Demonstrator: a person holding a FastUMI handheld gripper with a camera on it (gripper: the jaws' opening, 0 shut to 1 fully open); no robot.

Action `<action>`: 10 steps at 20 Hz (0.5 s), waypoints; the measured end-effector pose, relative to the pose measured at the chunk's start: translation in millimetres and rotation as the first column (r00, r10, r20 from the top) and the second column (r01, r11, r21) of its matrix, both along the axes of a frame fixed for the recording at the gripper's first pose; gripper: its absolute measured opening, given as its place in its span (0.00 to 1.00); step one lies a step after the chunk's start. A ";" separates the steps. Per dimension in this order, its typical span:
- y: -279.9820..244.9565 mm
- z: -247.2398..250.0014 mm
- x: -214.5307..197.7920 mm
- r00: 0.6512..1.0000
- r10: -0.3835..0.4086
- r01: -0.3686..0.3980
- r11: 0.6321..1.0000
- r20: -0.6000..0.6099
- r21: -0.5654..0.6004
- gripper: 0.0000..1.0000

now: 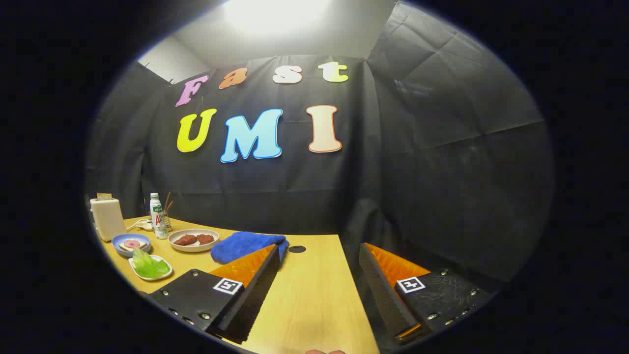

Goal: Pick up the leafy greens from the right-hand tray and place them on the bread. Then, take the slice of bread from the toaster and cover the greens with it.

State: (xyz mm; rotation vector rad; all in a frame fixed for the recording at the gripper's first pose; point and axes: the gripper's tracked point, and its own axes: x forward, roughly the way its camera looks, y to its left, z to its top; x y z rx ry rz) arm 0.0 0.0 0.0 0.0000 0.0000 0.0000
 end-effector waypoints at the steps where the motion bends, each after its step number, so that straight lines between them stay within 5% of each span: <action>1: 14.4 0.2 -5.6 1.000 0.002 -0.002 1.000 -0.028 0.022 0.99; 10: 126.4 20.6 -44.0 0.993 0.108 -0.108 0.994 -0.048 0.008 0.99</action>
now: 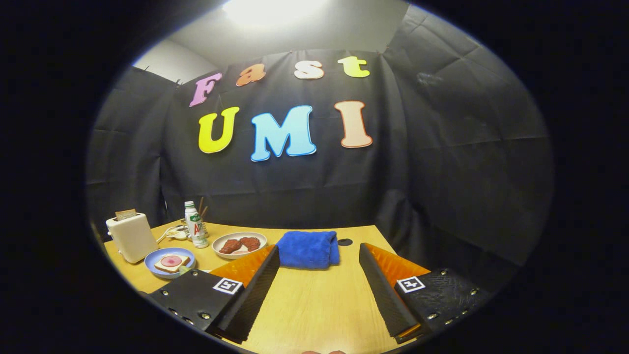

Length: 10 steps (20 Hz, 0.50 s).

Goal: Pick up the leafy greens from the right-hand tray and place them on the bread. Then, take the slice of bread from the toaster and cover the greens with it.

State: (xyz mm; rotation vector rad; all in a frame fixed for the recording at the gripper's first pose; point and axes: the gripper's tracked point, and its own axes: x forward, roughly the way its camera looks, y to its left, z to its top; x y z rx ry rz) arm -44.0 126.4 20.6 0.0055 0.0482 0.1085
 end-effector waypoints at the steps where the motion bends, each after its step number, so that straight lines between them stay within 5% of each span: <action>1: 9.9 -0.1 -2.9 1.000 0.017 -0.017 1.000 -0.006 -0.001 0.99; 10: 85.7 -19.1 -6.6 0.989 0.129 -0.135 0.987 -0.076 -0.083 0.99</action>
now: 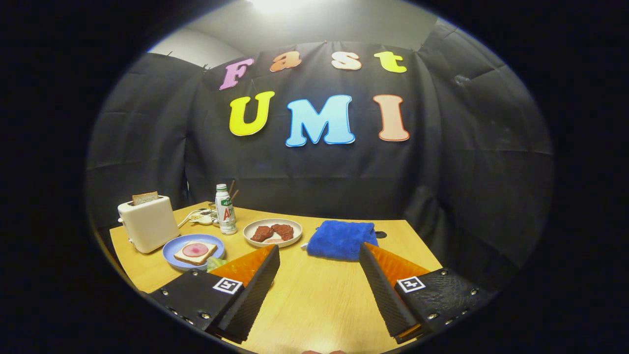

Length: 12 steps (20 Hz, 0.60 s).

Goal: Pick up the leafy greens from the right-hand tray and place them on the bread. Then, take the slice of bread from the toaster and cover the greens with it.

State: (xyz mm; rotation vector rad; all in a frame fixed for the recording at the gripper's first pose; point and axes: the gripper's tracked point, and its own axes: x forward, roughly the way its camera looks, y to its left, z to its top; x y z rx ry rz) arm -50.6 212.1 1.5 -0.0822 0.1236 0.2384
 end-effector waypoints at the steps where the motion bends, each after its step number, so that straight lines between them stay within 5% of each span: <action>1: 5.8 -2.2 1.7 1.000 0.014 -0.014 1.000 -0.006 -0.005 0.99; 12: 78.1 -43.6 14.5 0.971 0.132 -0.151 0.985 -0.197 -0.081 0.99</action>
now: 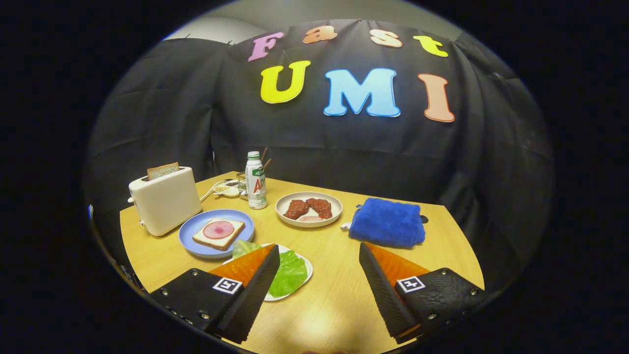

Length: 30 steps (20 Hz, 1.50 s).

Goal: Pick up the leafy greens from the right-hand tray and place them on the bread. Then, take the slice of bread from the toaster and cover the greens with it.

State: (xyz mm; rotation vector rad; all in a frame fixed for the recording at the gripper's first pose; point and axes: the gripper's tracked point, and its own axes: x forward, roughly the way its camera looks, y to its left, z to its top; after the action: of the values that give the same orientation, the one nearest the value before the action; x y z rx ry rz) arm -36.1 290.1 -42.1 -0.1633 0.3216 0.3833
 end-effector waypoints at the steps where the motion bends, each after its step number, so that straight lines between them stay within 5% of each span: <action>1: 6.1 -5.5 1.3 1.000 0.005 -0.005 1.000 -0.026 -0.007 0.99; 10: 66.1 -64.6 10.7 0.947 0.031 -0.073 0.990 -0.321 -0.120 0.99; 26: 88.8 -127.1 36.5 0.839 -0.040 -0.081 0.977 -0.542 -0.198 1.00; 30: 86.7 -122.4 41.8 0.838 -0.031 -0.082 0.980 -0.545 -0.183 0.16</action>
State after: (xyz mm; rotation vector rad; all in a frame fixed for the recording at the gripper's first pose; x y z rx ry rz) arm 5.7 376.8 -164.5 -0.2553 0.9302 0.4203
